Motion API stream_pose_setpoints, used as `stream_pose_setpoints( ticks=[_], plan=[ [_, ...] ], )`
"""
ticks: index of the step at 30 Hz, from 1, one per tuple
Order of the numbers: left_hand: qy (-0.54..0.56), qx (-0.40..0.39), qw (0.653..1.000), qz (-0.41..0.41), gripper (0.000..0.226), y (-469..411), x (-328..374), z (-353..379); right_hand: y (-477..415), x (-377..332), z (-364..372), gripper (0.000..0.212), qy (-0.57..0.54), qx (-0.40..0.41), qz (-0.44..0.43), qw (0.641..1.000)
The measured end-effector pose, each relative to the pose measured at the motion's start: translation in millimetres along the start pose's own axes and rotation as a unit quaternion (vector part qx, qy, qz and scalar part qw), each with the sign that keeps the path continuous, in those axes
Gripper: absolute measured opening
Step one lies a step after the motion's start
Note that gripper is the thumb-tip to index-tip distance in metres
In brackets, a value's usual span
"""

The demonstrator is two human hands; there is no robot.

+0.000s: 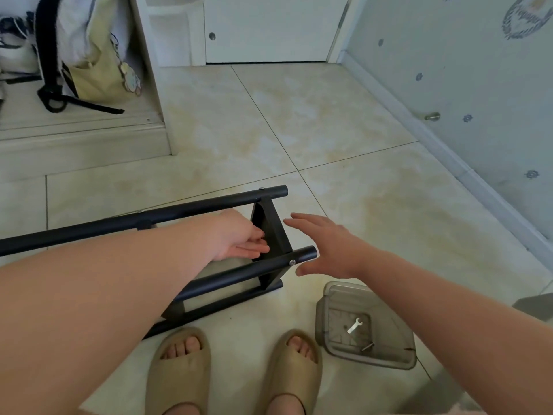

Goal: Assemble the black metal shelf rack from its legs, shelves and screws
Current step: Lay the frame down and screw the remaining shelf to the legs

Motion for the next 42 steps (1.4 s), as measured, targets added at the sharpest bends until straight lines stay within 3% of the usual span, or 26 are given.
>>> stream_pose_setpoints(
  ticks=[8, 12, 18, 29, 42],
  plan=[
    [-0.116, -0.005, 0.992, 0.049, 0.009, -25.7, -16.6, 12.6, -12.1, 5.9, 9.8, 0.081, -0.008, 0.028, -0.01, 1.0],
    [-0.174, -0.008, 0.981, 0.089, 0.022, -28.0, -14.9, 16.1, -14.8, 5.5, 7.2, 0.088, -0.025, 0.048, -0.02, 0.998],
    [-0.202, -0.025, 0.974, 0.103, 0.018, -27.3, -11.4, 18.6, -31.1, 1.0, -2.6, 0.097, 0.054, 0.012, -0.076, 0.996],
    [-0.238, -0.073, 0.968, 0.039, 0.012, -25.8, -27.3, 23.8, -30.0, 0.9, 7.1, 0.124, 0.126, -0.021, -0.097, 0.987],
    [-0.186, -0.028, 0.98, 0.069, 0.013, -27.7, -28.6, 21.2, -30.7, 9.0, 12.8, 0.113, -0.05, -0.103, -0.03, 0.993]
  ],
)
Point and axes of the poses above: each hand's wrist, its own y-axis away from the middle knuckle, its own z-axis out of the palm, x = y × z, the point moved 3 cm from there along -y, towards the middle knuckle, and after that the axes turned 14 degrees about y, right-handed, at the moved point
